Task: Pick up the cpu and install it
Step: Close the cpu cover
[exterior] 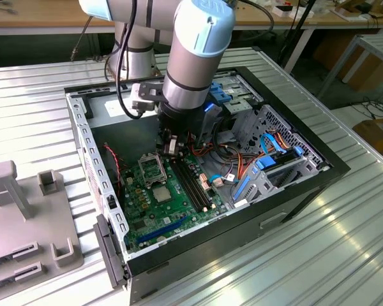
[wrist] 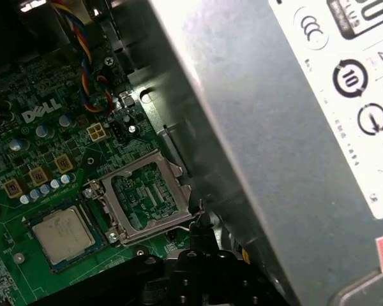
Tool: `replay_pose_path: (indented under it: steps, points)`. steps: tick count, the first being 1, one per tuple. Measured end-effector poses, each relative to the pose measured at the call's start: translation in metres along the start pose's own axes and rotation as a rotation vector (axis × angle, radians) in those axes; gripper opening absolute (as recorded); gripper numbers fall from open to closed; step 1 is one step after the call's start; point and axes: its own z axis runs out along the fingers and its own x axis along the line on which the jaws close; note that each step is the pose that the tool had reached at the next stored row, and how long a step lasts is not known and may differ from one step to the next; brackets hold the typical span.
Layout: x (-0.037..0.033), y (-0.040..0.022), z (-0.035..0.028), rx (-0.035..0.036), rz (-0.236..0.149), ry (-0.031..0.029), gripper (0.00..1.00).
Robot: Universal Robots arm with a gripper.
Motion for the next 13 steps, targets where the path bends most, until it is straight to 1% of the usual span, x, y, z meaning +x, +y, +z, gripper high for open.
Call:
replay_pose_path:
  steps: [3,8,13]
  points:
    - [0.0003,-0.0002,0.0001,0.0014,0.020,-0.0010,0.11]
    - [0.0004,-0.0003,0.0001,0.0050,0.075,-0.0034,0.11]
    - [-0.0003,-0.0019,0.0000,0.0065,0.097,-0.0042,0.11]
